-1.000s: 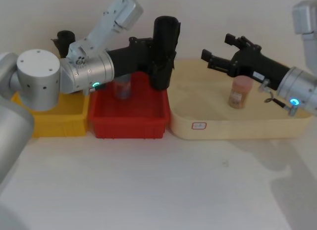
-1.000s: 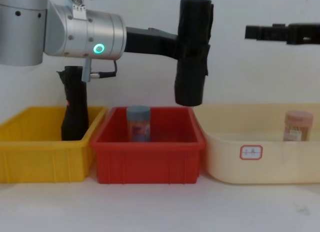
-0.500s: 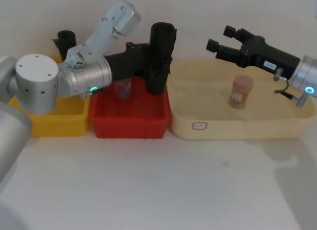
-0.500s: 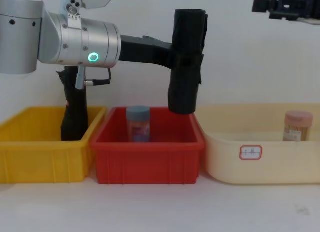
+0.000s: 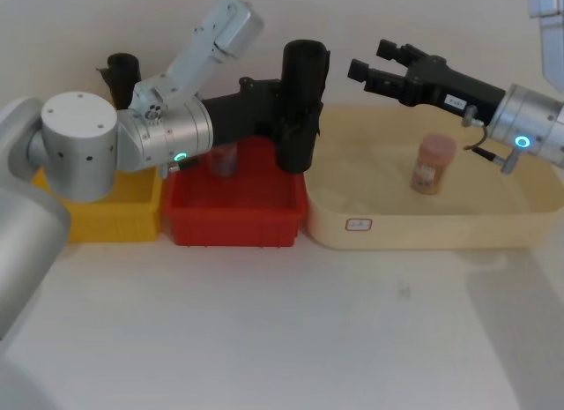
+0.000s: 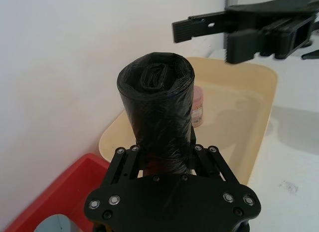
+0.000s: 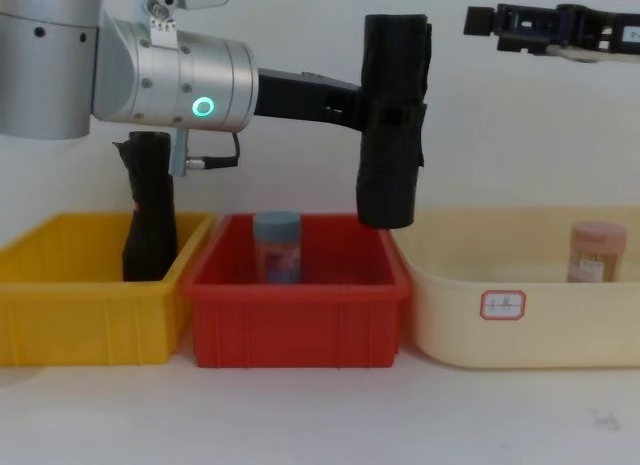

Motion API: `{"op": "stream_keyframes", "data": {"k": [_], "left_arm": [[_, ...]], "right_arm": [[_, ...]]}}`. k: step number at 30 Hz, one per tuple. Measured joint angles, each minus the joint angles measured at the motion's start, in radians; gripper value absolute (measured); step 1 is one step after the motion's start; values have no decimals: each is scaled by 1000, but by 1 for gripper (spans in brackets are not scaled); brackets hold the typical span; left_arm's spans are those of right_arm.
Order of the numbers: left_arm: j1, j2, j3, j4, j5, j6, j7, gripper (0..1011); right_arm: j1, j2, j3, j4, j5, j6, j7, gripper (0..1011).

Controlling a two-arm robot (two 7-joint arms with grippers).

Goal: Pick up the garbage bag with the one hand and transfer it to the other hand.

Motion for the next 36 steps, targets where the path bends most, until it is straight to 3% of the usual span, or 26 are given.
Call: {"op": "stream_keyframes", "data": {"k": [7,19,36], "left_arm": [[-11,-9,8,4,-5,32,17,402],[-33,-24,27,28,-2,61,42,402],[-51,-32,47,39,-5,70,52,402]], "right_arm": [[34,-13,-27,50,-20,-36,8,1001],[57,-14,-66,69,-55,-89,9,1001],[103,-38,-113,123,-67,-111,32,1001]]}}
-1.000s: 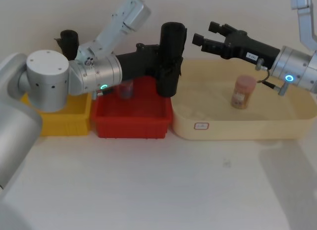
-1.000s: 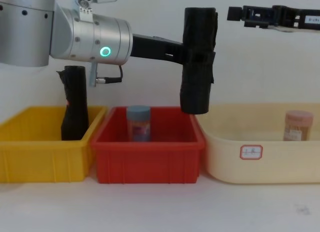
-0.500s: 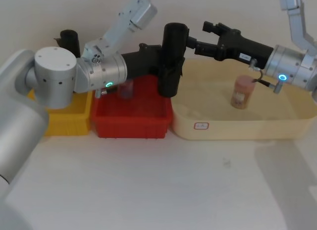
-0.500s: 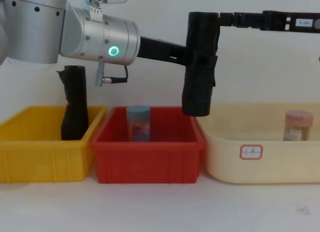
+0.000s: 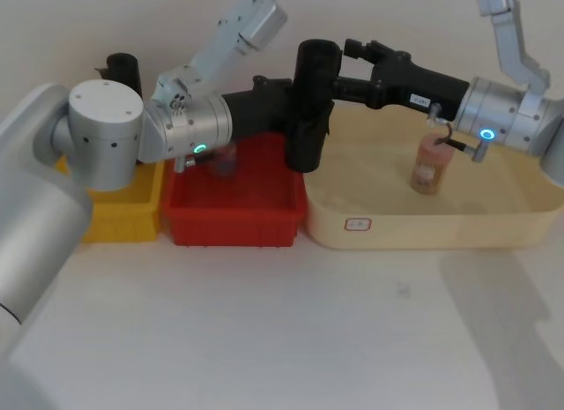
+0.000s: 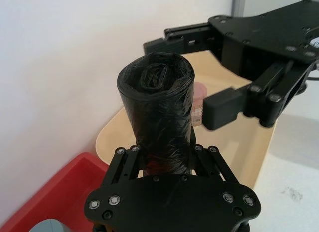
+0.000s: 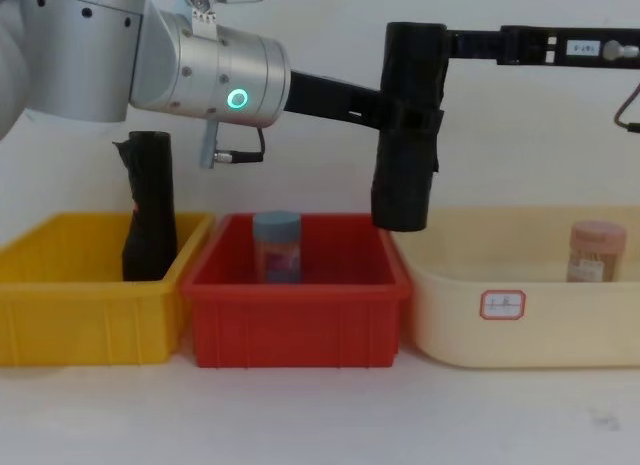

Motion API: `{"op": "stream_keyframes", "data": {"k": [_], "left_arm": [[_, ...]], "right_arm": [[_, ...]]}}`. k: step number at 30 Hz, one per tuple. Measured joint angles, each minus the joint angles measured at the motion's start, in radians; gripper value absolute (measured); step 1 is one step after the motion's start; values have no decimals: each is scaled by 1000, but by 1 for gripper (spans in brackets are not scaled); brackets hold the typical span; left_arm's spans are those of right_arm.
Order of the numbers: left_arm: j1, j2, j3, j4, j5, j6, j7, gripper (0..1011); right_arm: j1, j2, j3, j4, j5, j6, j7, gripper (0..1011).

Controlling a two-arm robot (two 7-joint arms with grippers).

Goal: Pick up the garbage bag with the one hand and transfer it to the other hand.

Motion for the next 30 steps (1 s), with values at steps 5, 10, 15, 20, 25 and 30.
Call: {"op": "stream_keyframes", "data": {"k": [5,10,15,20,25,30], "left_arm": [[-2,0,3,-3,-4,-4,0,402],[-3,1,7,-6,-8,-8,0,402],[-4,2,11,-11,-12,-11,0,402],[-4,3,16,-13,-16,-13,1,402],[-5,3,21,-15,-20,-14,3,402],[-6,3,24,-16,-23,-16,6,402]], "right_arm": [[13,-6,-10,15,0,1,5,1001],[27,-13,-22,30,0,4,7,1001],[38,-18,-30,42,-2,6,7,1001],[52,-22,-42,51,-5,9,6,1001],[62,-25,-52,56,-9,11,3,1001],[73,-28,-63,62,-13,12,1,1001]]}}
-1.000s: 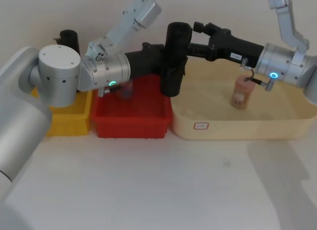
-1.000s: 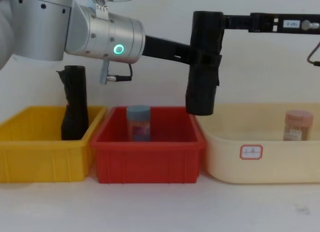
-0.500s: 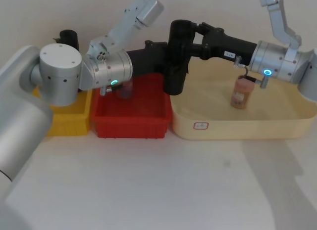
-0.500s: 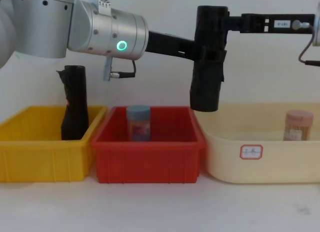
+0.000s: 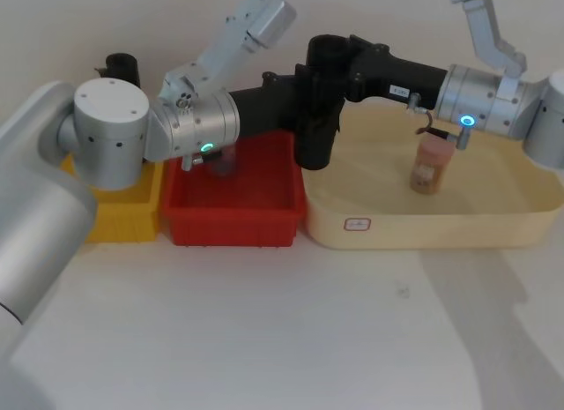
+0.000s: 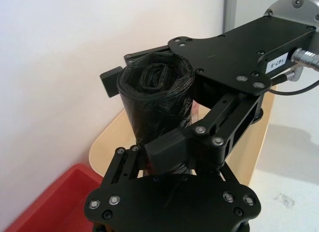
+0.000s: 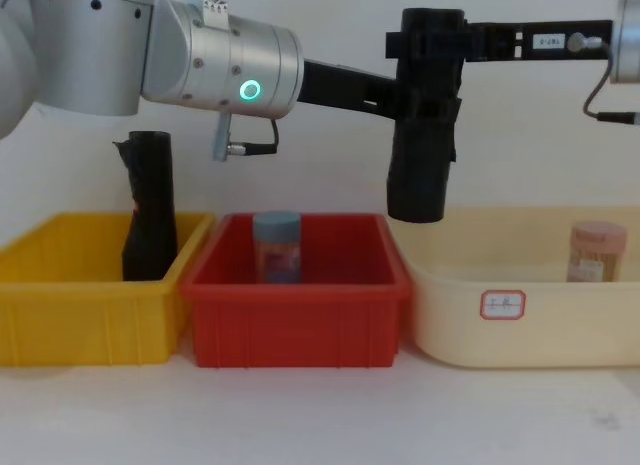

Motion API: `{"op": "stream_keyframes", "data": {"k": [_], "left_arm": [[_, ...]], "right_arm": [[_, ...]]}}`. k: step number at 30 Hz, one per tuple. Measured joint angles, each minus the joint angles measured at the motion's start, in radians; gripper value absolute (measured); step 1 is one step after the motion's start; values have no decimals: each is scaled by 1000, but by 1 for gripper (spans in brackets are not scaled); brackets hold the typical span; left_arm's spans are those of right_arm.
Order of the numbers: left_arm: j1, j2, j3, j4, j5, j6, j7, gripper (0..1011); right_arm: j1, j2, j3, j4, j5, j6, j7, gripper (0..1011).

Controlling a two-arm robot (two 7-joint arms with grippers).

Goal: Pick up the garbage bag with the one hand and transfer it to the other hand.

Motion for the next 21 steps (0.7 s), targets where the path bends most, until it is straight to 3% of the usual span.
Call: {"op": "stream_keyframes", "data": {"k": [18,21], "left_arm": [[-5,0,14,-2,-4,-6,17,402],[-5,0,15,-2,-4,-7,20,402]], "right_arm": [[23,-6,-26,23,-8,-4,-15,1001],[25,-7,-29,25,-9,-4,-18,961]]}}
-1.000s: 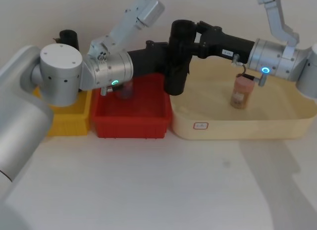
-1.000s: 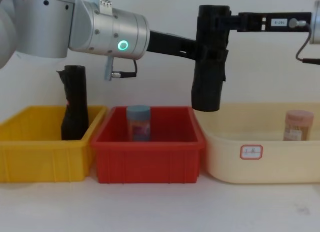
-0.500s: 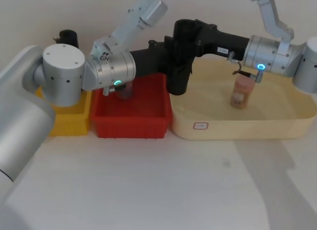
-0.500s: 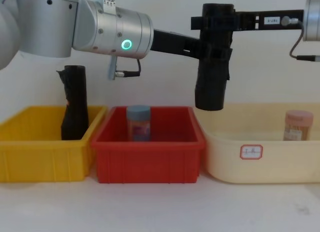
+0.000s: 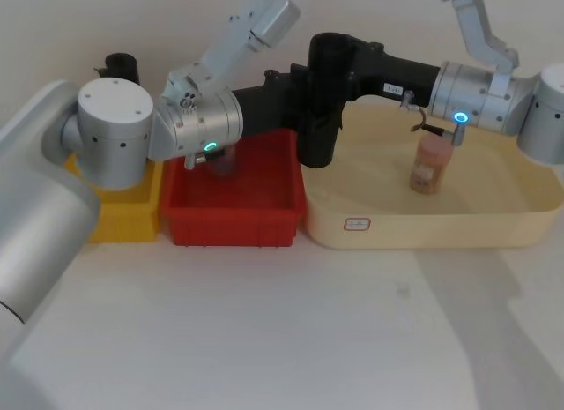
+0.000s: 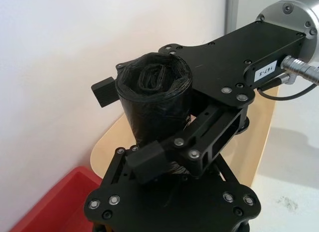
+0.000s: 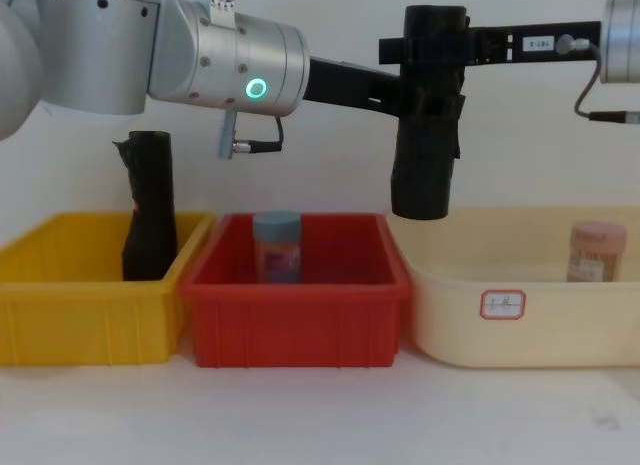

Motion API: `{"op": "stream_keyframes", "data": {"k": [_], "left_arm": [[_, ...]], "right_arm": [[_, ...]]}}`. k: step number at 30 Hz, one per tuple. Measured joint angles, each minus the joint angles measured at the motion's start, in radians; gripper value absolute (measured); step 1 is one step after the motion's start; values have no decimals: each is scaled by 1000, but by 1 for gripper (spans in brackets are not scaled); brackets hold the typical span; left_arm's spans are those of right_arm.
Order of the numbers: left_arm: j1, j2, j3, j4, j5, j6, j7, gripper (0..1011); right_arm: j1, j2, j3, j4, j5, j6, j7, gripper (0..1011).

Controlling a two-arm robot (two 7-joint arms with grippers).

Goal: Pick up the garbage bag with the one hand and transfer it to the other hand.

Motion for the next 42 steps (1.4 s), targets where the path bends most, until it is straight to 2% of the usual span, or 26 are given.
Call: {"op": "stream_keyframes", "data": {"k": [5,7,10,42], "left_arm": [[-1,0,2,0,0,-1,2,402],[-1,0,2,0,-1,-1,3,402],[-1,0,3,0,-1,-1,4,402],[-1,0,5,0,-1,-2,6,402]], "right_arm": [[3,0,-3,2,-1,-1,-2,865],[3,-1,-4,3,-1,-1,-2,780],[4,-2,-5,3,-1,-2,-3,737],[7,-2,-8,6,-2,-2,-7,537]]}}
